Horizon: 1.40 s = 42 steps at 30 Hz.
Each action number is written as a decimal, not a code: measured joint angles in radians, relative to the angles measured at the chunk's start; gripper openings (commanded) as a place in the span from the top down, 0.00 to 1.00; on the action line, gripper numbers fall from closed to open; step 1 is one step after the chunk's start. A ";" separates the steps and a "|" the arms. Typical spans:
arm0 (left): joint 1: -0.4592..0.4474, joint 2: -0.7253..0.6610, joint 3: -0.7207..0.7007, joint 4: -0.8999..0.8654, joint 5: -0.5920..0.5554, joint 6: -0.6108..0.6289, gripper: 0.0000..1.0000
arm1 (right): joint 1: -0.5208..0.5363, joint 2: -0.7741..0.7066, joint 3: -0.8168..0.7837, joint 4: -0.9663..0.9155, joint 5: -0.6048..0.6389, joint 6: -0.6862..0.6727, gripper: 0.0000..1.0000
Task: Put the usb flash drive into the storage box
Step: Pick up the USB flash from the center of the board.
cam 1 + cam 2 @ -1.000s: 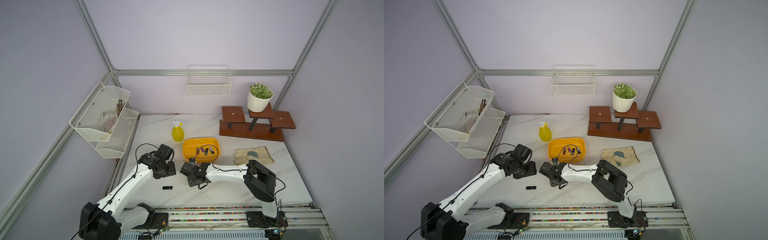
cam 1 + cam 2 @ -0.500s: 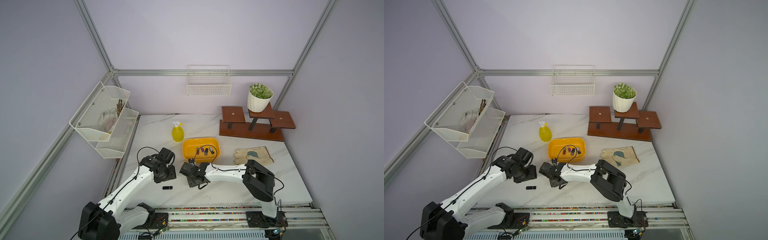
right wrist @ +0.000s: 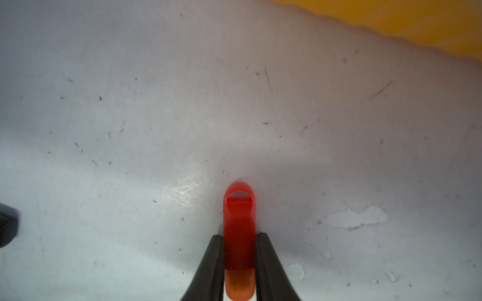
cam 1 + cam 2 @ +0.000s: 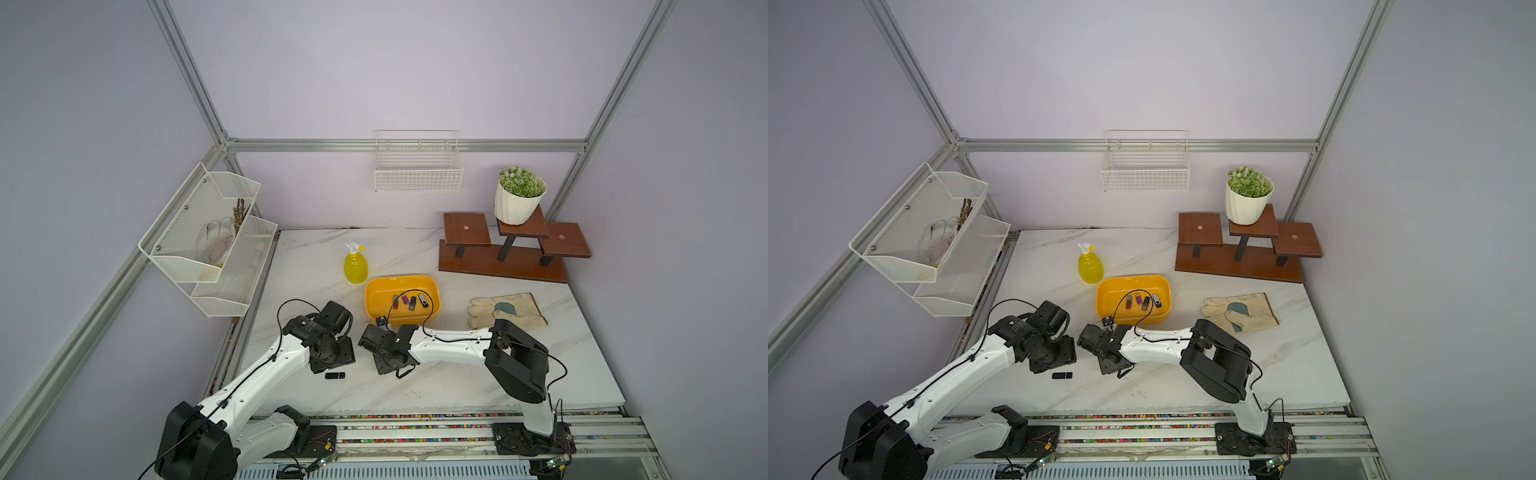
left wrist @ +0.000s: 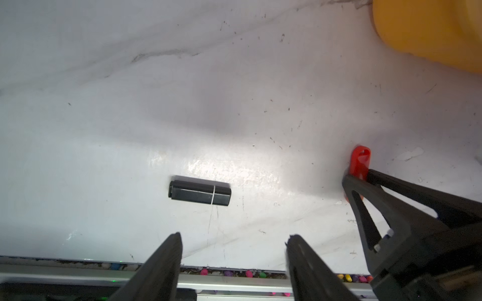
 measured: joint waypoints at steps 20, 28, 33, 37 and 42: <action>-0.044 -0.359 -0.312 0.138 0.034 -0.351 0.29 | -0.006 -0.042 -0.048 -0.002 -0.004 -0.023 1.00; -0.044 -0.253 -0.344 0.212 0.025 -0.375 0.29 | -0.012 -0.074 -0.067 -0.003 -0.004 -0.024 1.00; -0.044 -0.253 -0.371 0.237 -0.005 -0.375 0.28 | -0.016 -0.089 -0.072 -0.005 -0.004 -0.024 1.00; -0.044 -0.241 -0.377 0.267 -0.034 -0.375 0.28 | -0.018 -0.089 -0.074 -0.005 -0.004 -0.025 1.00; -0.028 -0.193 -0.377 0.316 -0.052 -0.370 0.28 | -0.018 -0.089 -0.074 -0.005 -0.004 -0.030 1.00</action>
